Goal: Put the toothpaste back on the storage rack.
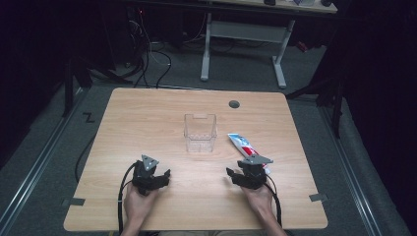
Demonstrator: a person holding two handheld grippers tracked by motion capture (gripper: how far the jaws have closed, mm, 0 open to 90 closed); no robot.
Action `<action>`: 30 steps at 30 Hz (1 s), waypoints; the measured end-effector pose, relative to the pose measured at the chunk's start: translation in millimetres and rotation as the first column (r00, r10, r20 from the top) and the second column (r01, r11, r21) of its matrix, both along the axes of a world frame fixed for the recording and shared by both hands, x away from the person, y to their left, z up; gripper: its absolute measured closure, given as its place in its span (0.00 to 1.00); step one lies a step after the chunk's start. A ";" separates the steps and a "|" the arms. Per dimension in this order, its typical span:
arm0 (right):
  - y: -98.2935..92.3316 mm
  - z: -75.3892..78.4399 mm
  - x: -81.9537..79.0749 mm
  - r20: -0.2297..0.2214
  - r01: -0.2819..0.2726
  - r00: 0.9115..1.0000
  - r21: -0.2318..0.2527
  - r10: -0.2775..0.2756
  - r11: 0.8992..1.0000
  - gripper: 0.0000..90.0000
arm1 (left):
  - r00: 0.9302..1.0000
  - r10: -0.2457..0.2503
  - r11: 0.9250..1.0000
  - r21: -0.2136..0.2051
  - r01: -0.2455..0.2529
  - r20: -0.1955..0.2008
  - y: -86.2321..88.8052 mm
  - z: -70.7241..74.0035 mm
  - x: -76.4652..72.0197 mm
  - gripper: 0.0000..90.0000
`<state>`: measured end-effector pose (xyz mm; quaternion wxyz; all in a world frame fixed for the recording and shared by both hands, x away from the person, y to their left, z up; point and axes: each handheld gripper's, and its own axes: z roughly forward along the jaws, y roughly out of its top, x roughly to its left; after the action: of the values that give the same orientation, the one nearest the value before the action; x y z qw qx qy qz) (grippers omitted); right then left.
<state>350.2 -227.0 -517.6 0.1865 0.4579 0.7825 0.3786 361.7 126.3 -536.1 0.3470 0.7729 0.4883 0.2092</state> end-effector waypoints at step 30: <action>-30.6 11.2 -22.9 -0.018 0.012 1.000 0.084 -0.011 0.996 0.45 | 1.000 0.000 1.000 0.000 0.000 0.000 0.0 0.0 0.0 0.29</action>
<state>327.2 -257.6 -506.4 0.1622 0.4732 0.7649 0.4059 361.7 126.2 -536.1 0.3470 0.7730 0.4883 0.2092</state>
